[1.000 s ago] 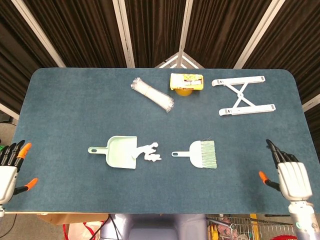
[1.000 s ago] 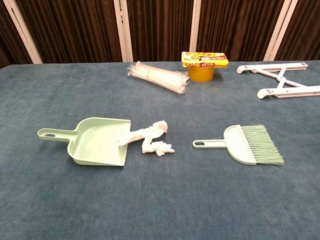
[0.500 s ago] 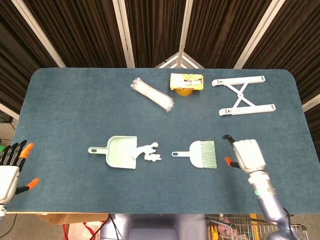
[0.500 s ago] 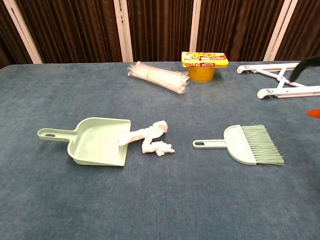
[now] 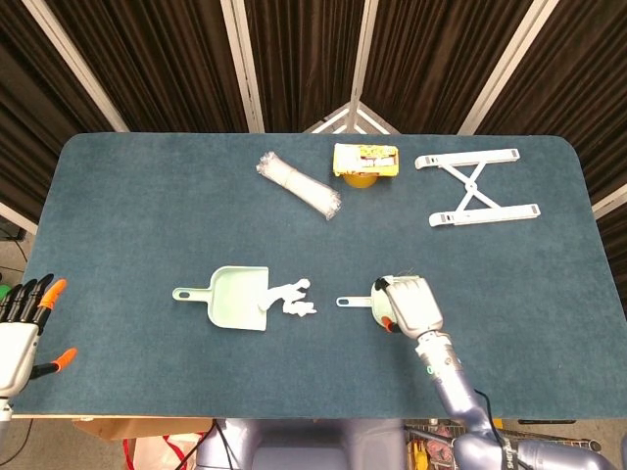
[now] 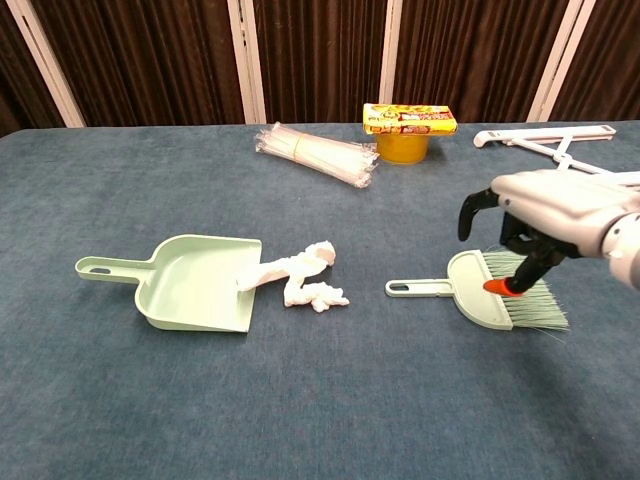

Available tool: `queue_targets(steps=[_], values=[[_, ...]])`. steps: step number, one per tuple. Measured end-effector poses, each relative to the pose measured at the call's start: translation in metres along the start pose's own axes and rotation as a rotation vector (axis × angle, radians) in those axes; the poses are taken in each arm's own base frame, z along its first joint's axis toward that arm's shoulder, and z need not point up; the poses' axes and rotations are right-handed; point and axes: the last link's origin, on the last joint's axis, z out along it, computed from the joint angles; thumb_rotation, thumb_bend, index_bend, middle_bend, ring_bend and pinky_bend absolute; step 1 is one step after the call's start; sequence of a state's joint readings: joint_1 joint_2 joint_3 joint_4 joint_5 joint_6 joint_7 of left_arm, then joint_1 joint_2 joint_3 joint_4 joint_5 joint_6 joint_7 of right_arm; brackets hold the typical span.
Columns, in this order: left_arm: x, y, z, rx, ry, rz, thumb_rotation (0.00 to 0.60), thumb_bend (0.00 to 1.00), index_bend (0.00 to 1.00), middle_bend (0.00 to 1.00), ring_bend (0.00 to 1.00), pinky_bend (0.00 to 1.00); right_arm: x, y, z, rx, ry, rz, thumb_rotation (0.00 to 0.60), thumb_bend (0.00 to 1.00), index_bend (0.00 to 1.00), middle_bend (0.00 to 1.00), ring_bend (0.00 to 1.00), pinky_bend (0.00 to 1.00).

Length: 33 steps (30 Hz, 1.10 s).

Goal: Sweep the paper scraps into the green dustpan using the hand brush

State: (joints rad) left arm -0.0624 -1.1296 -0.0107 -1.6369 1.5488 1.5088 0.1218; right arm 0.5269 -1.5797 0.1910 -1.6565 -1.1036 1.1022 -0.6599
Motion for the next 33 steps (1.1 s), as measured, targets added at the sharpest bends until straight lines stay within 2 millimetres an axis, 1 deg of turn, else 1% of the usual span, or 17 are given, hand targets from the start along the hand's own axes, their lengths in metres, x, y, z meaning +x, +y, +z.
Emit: queue_targets(steps=[9, 13, 22, 26, 30, 33], values=[[0.000, 0.000, 0.001, 0.000, -0.010, -0.002, 0.600, 0.00, 0.00, 0.00, 0.00, 0.00, -0.018, -0.006, 0.012, -0.033, -0.031, -0.004, 0.600, 0.24, 0.39, 0.98, 1.00, 0.84], [-0.001, 0.001, 0.001, -0.002, -0.010, 0.000, 0.600, 0.00, 0.00, 0.00, 0.00, 0.00, -0.022, -0.006, 0.018, -0.039, -0.038, -0.009, 0.600, 0.24, 0.39, 0.98, 1.00, 0.84], [-0.002, 0.002, 0.002, -0.005, -0.013, 0.003, 0.600, 0.00, 0.00, 0.00, 0.00, 0.00, -0.033, -0.016, 0.029, -0.046, -0.049, -0.007, 0.600, 0.24, 0.39, 0.98, 1.00, 0.84], [-0.002, 0.002, 0.003, -0.003, -0.013, 0.001, 0.600, 0.00, 0.00, 0.00, 0.00, 0.00, -0.035, -0.018, 0.032, -0.046, -0.050, 0.000, 0.600, 0.27, 0.40, 0.98, 1.00, 0.84], [-0.002, 0.002, 0.003, -0.001, -0.014, -0.001, 0.600, 0.00, 0.00, 0.00, 0.00, 0.00, -0.036, -0.020, 0.033, -0.046, -0.050, 0.005, 0.600, 0.31, 0.43, 0.98, 1.00, 0.84], [-0.002, 0.002, 0.004, -0.003, -0.016, -0.002, 0.600, 0.00, 0.00, 0.00, 0.00, 0.00, -0.038, -0.023, 0.036, -0.048, -0.052, 0.011, 0.600, 0.32, 0.43, 0.98, 1.00, 0.84]])
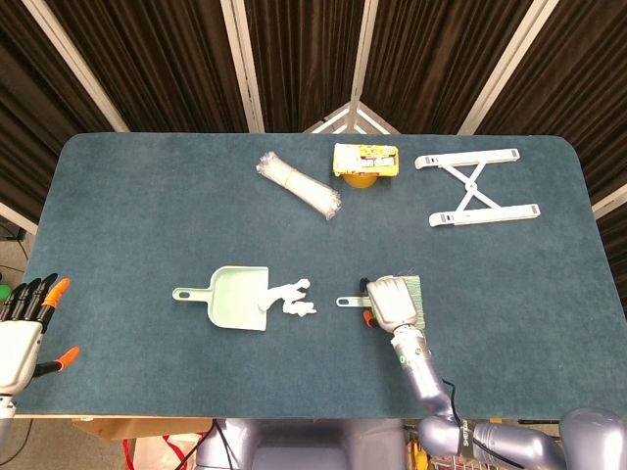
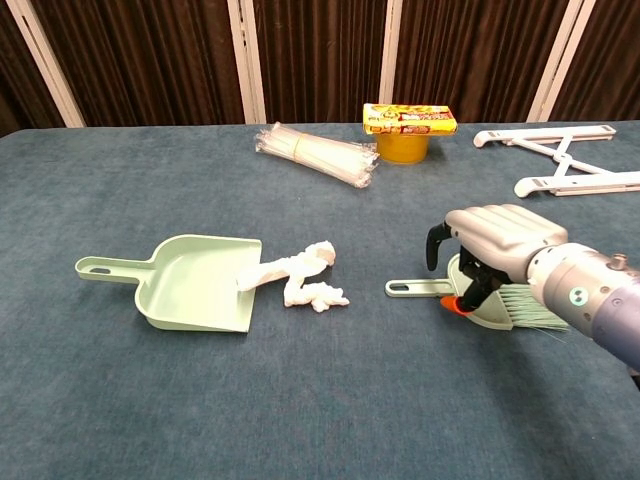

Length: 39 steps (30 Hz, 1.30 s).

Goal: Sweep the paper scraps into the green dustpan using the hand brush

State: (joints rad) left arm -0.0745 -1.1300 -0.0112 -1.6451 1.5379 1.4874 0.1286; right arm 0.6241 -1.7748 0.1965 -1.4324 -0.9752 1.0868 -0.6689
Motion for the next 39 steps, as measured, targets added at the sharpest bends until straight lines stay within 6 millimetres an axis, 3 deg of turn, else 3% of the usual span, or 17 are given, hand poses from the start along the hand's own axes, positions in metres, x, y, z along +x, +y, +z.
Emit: queue_targets(steps=[27, 34, 39], values=[[0.000, 0.001, 0.003, 0.000, -0.005, -0.009, 0.600, 0.00, 0.00, 0.00, 0.00, 0.00, -0.010, -0.011, 0.006, -0.019, -0.012, 0.006, 0.600, 0.36, 0.43, 0.98, 1.00, 0.84], [0.000, 0.000, 0.002, 0.000, -0.004, -0.012, 0.600, 0.00, 0.00, 0.00, 0.00, 0.00, -0.015, -0.010, 0.005, -0.027, -0.025, 0.004, 0.600, 0.48, 0.59, 0.98, 1.00, 0.84], [0.000, 0.000, 0.002, 0.000, -0.005, -0.012, 0.600, 0.00, 0.00, 0.00, 0.00, 0.00, -0.012, -0.012, 0.002, -0.018, -0.023, 0.004, 0.600, 0.50, 0.63, 0.98, 1.00, 0.84]])
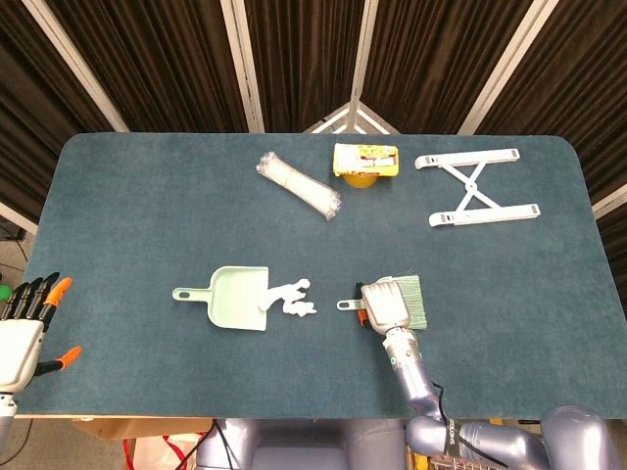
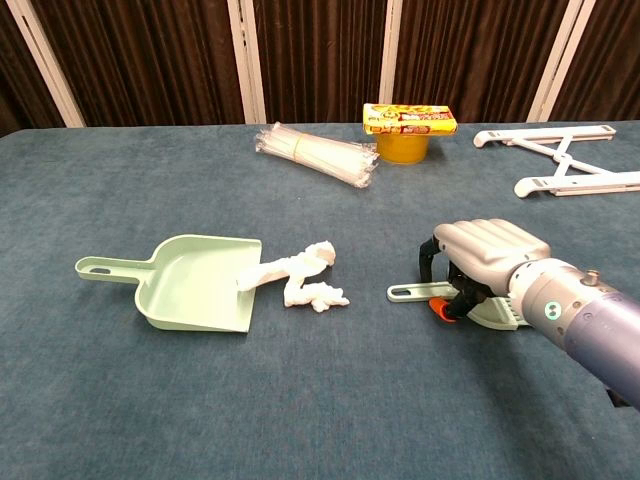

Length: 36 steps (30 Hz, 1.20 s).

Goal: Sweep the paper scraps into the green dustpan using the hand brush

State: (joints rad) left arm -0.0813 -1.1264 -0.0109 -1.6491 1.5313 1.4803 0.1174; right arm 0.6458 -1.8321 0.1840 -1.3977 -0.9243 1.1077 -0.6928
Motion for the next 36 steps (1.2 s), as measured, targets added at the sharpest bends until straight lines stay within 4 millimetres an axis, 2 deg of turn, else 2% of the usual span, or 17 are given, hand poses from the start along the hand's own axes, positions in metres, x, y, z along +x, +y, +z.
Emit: queue_targets(steps=[5, 13, 22, 36], values=[[0.000, 0.000, 0.000, 0.000, -0.004, 0.000, 0.600, 0.00, 0.00, 0.00, 0.00, 0.00, 0.010, -0.005, -0.003, 0.022, 0.018, 0.002, 0.600, 0.50, 0.64, 0.98, 1.00, 0.84], [-0.001, 0.003, -0.002, -0.007, -0.017, 0.021, 0.600, 0.00, 0.00, 0.00, 0.00, 0.00, 0.040, -0.013, -0.011, 0.046, 0.056, 0.044, 0.600, 0.50, 0.64, 0.98, 1.00, 0.84], [0.003, 0.019, 0.002, -0.038, -0.035, 0.030, 0.600, 0.00, 0.00, 0.00, 0.00, 0.00, 0.067, -0.011, -0.018, 0.043, 0.083, 0.073, 0.600, 0.50, 0.65, 0.98, 1.00, 0.84], [0.007, 0.079, 0.045, -0.147, -0.067, 0.099, 0.600, 0.00, 0.00, 0.00, 0.00, 0.00, 0.101, -0.011, -0.026, 0.053, 0.134, 0.077, 0.600, 0.51, 0.66, 0.98, 1.00, 0.84]])
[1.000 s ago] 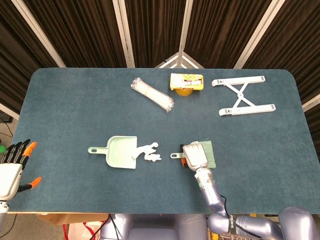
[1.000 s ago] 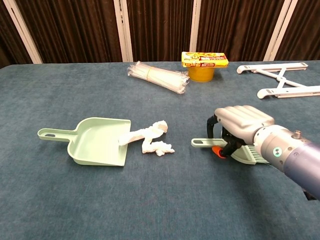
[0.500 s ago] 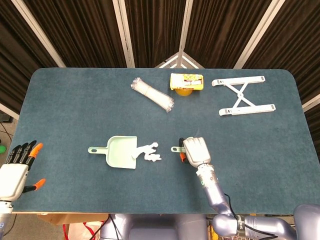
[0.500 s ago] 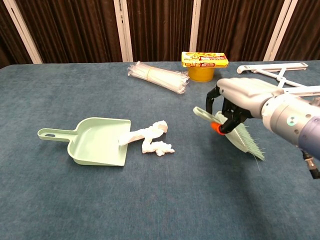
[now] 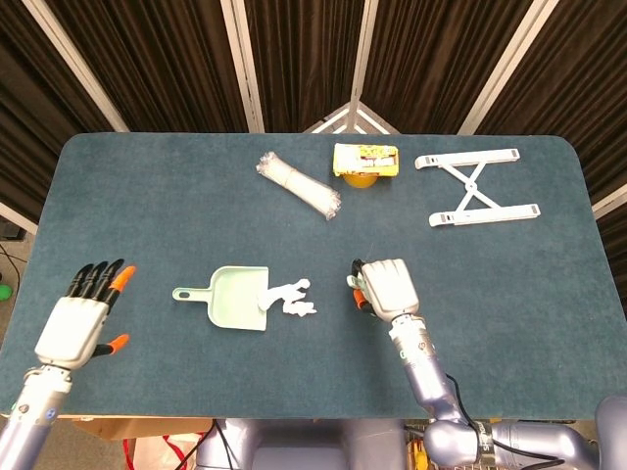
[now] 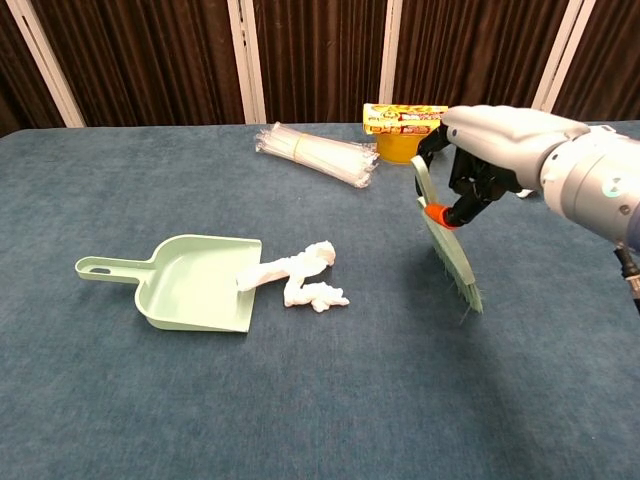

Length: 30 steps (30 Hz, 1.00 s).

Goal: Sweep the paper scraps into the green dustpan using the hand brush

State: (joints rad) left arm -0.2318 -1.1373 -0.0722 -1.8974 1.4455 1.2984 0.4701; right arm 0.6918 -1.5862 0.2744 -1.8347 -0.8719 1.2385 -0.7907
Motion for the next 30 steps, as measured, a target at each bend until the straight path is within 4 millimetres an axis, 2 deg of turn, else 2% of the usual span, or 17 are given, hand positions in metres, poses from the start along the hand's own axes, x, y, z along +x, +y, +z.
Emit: queue_targets(steps=[3, 5, 6, 8, 10, 12, 13, 16, 19, 22, 30], values=[[0.002, 0.011, 0.012, -0.011, -0.001, 0.016, 0.600, 0.00, 0.00, 0.00, 0.00, 0.04, 0.003, 0.002, 0.000, -0.007, 0.004, -0.002, 0.600, 0.51, 0.66, 0.98, 1.00, 0.84], [0.003, 0.016, 0.019, -0.011, 0.001, 0.033, 0.600, 0.02, 0.01, 0.02, 0.04, 0.12, 0.005, 0.002, -0.001, -0.008, 0.004, -0.004, 0.600, 0.51, 0.66, 0.98, 1.00, 0.84], [0.003, 0.019, 0.023, -0.009, 0.002, 0.042, 0.600, 0.04, 0.04, 0.07, 0.10, 0.19, 0.005, 0.003, -0.001, -0.008, 0.004, -0.005, 0.600, 0.51, 0.66, 0.98, 1.00, 0.84], [0.003, 0.025, 0.031, -0.002, 0.004, 0.061, 0.600, 0.08, 0.11, 0.22, 0.26, 0.33, 0.006, 0.003, -0.001, -0.009, 0.005, -0.006, 0.600, 0.51, 0.66, 0.98, 1.00, 0.84], [0.003, 0.031, 0.038, 0.004, 0.009, 0.078, 0.600, 0.12, 0.20, 0.52, 0.53, 0.55, 0.007, 0.004, -0.002, -0.010, 0.006, -0.008, 0.600, 0.51, 0.66, 0.98, 1.00, 0.84], [0.002, 0.037, 0.045, 0.016, 0.009, 0.096, 0.600, 0.14, 0.26, 0.72, 0.71, 0.70, 0.008, 0.006, -0.002, -0.012, 0.008, -0.009, 0.600, 0.51, 0.66, 0.98, 1.00, 0.84], [0.001, 0.038, 0.048, 0.023, 0.004, 0.101, 0.600, 0.16, 0.30, 0.81, 0.79, 0.75, 0.008, 0.006, -0.002, -0.012, 0.009, -0.008, 0.600, 0.51, 0.66, 0.98, 1.00, 0.84], [-0.003, 0.042, 0.056, 0.051, -0.026, 0.107, 0.600, 0.18, 0.40, 0.95, 0.91, 0.85, 0.009, 0.007, -0.002, -0.013, 0.008, -0.006, 0.600, 0.51, 0.66, 0.98, 1.00, 0.84], [-0.009, 0.046, 0.064, 0.077, -0.062, 0.113, 0.600, 0.21, 0.43, 1.00, 0.98, 0.92, 0.008, 0.008, -0.002, -0.015, 0.005, -0.009, 0.600, 0.52, 0.66, 0.98, 1.00, 0.84], [-0.017, 0.048, 0.071, 0.105, -0.105, 0.108, 0.600, 0.22, 0.44, 1.00, 1.00, 0.97, 0.006, 0.010, -0.003, -0.016, 0.002, -0.012, 0.600, 0.53, 0.66, 0.98, 1.00, 0.84], [-0.034, 0.057, 0.090, 0.150, -0.174, 0.094, 0.600, 0.26, 0.41, 1.00, 1.00, 0.97, 0.004, 0.011, -0.002, -0.016, 0.000, -0.015, 0.600, 0.53, 0.66, 0.98, 1.00, 0.84]])
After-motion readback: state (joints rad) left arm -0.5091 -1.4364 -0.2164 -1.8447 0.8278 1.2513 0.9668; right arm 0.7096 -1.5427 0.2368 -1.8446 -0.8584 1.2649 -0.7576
